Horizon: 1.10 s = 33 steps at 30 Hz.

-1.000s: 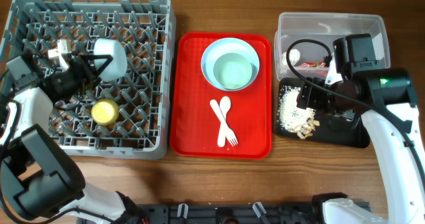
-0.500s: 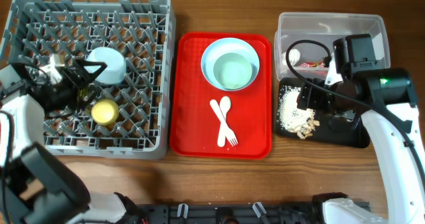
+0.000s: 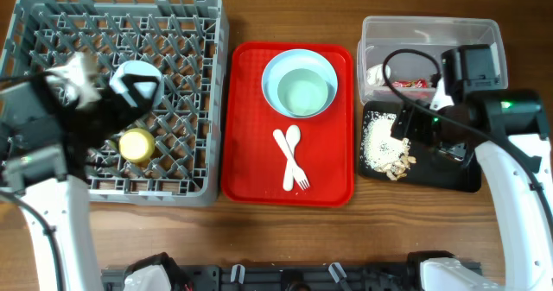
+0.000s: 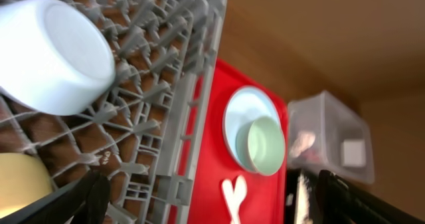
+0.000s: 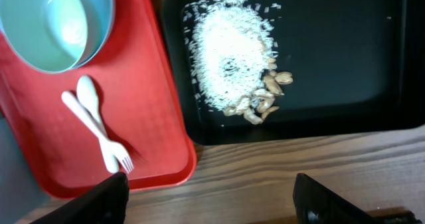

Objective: Sort waste into correct bins and load items into the dishwasher rack
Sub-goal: 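Grasp the green bowl from the white plate with the left gripper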

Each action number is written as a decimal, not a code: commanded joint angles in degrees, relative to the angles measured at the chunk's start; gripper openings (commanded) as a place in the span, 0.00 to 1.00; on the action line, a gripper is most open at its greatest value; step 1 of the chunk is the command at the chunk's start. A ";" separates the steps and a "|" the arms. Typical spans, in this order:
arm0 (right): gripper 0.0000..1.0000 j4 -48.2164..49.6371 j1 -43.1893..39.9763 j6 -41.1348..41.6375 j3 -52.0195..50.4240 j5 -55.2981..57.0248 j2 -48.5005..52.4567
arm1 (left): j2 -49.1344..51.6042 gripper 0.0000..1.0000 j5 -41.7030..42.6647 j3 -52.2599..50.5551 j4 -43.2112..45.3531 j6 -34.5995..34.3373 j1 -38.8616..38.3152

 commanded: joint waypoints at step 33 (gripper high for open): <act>1.00 -3.52 -12.98 -7.65 0.17 -1.68 -4.70 | 54.18 0.67 -30.86 24.65 15.82 1.44 -55.89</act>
